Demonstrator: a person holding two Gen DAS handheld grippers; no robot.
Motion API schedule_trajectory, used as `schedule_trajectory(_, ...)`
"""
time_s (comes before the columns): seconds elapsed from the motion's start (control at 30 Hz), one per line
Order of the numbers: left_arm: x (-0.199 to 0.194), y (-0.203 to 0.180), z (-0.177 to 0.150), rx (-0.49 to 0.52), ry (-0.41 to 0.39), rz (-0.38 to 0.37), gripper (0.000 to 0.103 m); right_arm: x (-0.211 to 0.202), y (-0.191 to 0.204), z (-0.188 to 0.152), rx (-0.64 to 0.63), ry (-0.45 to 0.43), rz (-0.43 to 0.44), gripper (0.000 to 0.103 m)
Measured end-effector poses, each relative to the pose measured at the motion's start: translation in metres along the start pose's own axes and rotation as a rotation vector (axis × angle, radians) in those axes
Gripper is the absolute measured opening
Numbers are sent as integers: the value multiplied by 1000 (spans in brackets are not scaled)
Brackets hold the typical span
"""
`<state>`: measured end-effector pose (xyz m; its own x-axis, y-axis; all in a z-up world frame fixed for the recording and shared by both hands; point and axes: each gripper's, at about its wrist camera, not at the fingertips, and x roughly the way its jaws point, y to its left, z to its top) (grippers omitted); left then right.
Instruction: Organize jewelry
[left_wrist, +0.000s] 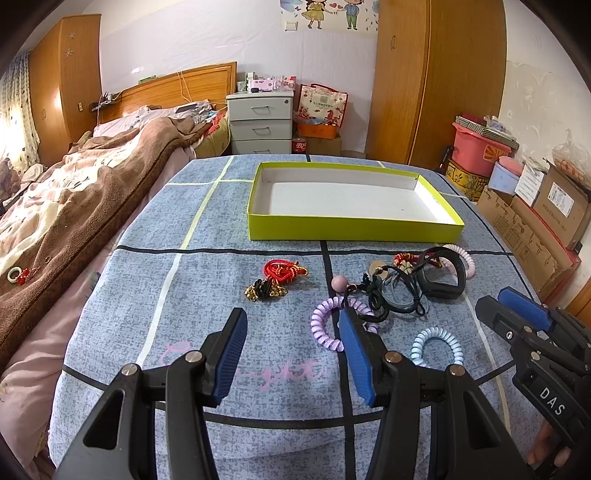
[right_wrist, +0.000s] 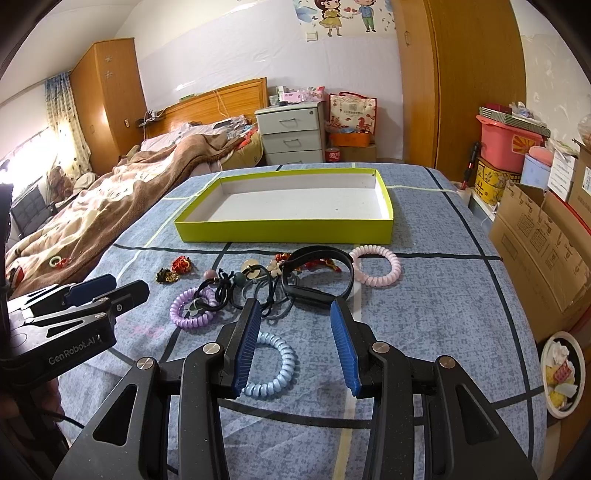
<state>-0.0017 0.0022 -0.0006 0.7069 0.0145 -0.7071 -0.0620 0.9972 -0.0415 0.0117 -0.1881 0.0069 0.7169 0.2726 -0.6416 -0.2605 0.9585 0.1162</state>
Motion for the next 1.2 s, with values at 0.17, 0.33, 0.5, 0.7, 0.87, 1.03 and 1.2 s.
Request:
schedule_trajectory(0.17,6,4,1,-10,12,-21,54,3,-2,2,-3,10,4,41)
schedule_trajectory(0.33,13,12,3,-19,37,-51,54,11,-11,11,-9,14,3,41)
schedule_trajectory(0.5,24,25,6,-44,73,-76,54,28,-26,24,-7,56,-3,41)
schedule_trajectory(0.7,32,38,7,-73,100,-100,54,52,-39,38,-12,99,-1,41)
schedule_trajectory(0.87,37,44,7,-87,115,-120,54,68,-46,41,-3,134,9,41)
schedule_trajectory(1.03,43,51,7,-106,136,-117,54,79,-48,41,-7,177,13,41)
schedule_trajectory(1.2,47,58,6,-123,151,-127,54,79,-47,41,-12,177,8,19)
